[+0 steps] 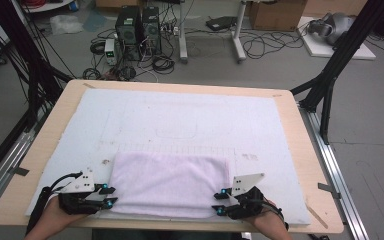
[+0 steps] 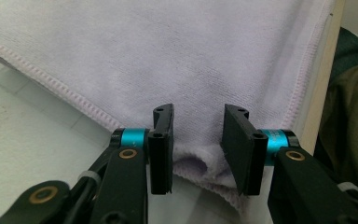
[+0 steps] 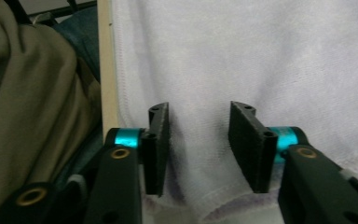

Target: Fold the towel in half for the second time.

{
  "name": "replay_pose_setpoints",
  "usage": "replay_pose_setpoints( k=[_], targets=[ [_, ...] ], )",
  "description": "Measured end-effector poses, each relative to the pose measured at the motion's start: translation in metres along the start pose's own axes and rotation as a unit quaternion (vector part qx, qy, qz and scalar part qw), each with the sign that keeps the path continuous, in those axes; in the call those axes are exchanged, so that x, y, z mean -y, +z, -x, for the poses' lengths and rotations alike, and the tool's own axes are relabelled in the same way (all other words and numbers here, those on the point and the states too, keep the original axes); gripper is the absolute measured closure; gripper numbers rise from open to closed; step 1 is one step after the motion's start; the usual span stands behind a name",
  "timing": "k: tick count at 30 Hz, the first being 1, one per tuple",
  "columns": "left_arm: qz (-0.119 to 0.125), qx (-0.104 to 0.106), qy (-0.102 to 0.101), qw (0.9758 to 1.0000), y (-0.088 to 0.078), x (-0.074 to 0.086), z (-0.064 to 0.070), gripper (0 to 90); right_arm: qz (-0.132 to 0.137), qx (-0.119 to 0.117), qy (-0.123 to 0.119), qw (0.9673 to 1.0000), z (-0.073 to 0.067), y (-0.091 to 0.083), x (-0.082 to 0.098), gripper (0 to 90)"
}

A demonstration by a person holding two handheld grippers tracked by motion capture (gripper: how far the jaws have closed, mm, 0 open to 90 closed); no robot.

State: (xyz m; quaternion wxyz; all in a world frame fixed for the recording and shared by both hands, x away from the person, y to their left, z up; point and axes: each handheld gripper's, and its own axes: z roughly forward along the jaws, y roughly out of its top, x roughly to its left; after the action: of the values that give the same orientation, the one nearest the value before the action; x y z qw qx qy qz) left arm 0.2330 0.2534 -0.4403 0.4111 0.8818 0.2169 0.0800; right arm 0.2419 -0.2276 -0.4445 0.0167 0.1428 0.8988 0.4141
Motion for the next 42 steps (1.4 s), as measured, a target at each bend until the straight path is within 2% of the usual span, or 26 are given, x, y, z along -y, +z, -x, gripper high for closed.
replay_pose_setpoints(
  k=[1,3,5,7,9,11,13,16,18,20,22,23,27,31,35,40,41,42],
  targets=[
    [0.001,-0.003,0.000,1.0000,0.001,-0.001,0.000,68.2,-0.002,0.002,-0.003,1.0000,0.001,0.000,0.000,70.7],
    [0.000,-0.001,-0.003,1.0000,0.002,-0.002,-0.001,78.8,-0.003,-0.008,0.001,1.0000,0.004,0.000,-0.003,83.4],
    [-0.003,-0.004,0.000,1.0000,0.001,-0.005,-0.001,83.7,-0.010,-0.012,-0.005,0.9999,0.006,0.000,-0.007,85.7],
    [0.002,-0.004,-0.001,1.0000,-0.003,-0.006,-0.002,84.3,-0.004,-0.011,-0.005,0.9999,0.007,-0.002,-0.009,85.9],
    [0.012,-0.005,-0.006,0.9999,-0.010,-0.008,-0.004,84.4,0.017,-0.013,0.003,0.9998,0.007,-0.009,-0.012,85.9],
    [0.024,-0.009,-0.007,0.9996,-0.020,-0.011,-0.003,84.4,0.037,-0.014,0.003,0.9992,0.006,-0.017,-0.016,85.8],
    [0.032,-0.008,-0.003,0.9994,-0.027,-0.014,0.001,84.4,0.046,-0.014,-0.004,0.9989,0.003,-0.024,-0.020,85.8],
    [0.030,0.002,0.001,0.9995,-0.032,-0.012,0.009,84.4,0.043,-0.023,-0.011,0.9988,-0.005,-0.029,-0.022,85.8],
    [0.016,0.015,0.004,0.9998,-0.029,-0.006,0.014,84.0,0.036,-0.039,-0.006,0.9986,-0.012,-0.027,-0.017,85.1],
    [0.006,0.020,0.004,0.9998,-0.024,-0.002,0.015,79.0,0.021,-0.051,-0.003,0.9985,-0.014,-0.020,-0.011,78.1],
    [0.009,0.020,-0.003,0.9998,-0.021,-0.001,0.012,67.6,0.028,-0.063,0.014,0.9975,-0.012,-0.016,-0.008,70.6],
    [0.013,0.017,-0.006,0.9997,-0.022,-0.003,0.010,65.8,0.034,-0.062,0.014,0.9974,-0.011,-0.018,-0.009,67.7],
    [0.035,-0.002,-0.009,0.9993,-0.024,-0.014,-0.001,60.1,0.058,-0.029,0.018,0.9977,0.002,-0.029,-0.022,62.0],
    [0.051,-0.020,-0.017,0.9983,-0.023,-0.021,-0.014,57.8,0.066,0.006,0.029,0.9974,0.023,-0.028,-0.026,58.4],
    [0.061,-0.043,-0.027,0.9968,-0.014,-0.029,-0.029,54.4,0.053,0.041,0.035,0.9971,0.041,-0.023,-0.031,53.5],
    [0.066,-0.063,-0.042,0.9950,0.001,-0.039,-0.049,49.5,0.059,0.073,0.054,0.9941,0.066,-0.020,-0.037,48.7],
    [0.070,-0.075,-0.054,0.9933,0.006,-0.041,-0.053,47.4,0.065,0.080,0.059,0.9929,0.071,-0.019,-0.038,47.4],
    [0.074,-0.078,-0.059,0.9925,0.009,-0.043,-0.056,44.8,0.070,0.079,0.065,0.9923,0.076,-0.018,-0.040,46.3]
  ],
)
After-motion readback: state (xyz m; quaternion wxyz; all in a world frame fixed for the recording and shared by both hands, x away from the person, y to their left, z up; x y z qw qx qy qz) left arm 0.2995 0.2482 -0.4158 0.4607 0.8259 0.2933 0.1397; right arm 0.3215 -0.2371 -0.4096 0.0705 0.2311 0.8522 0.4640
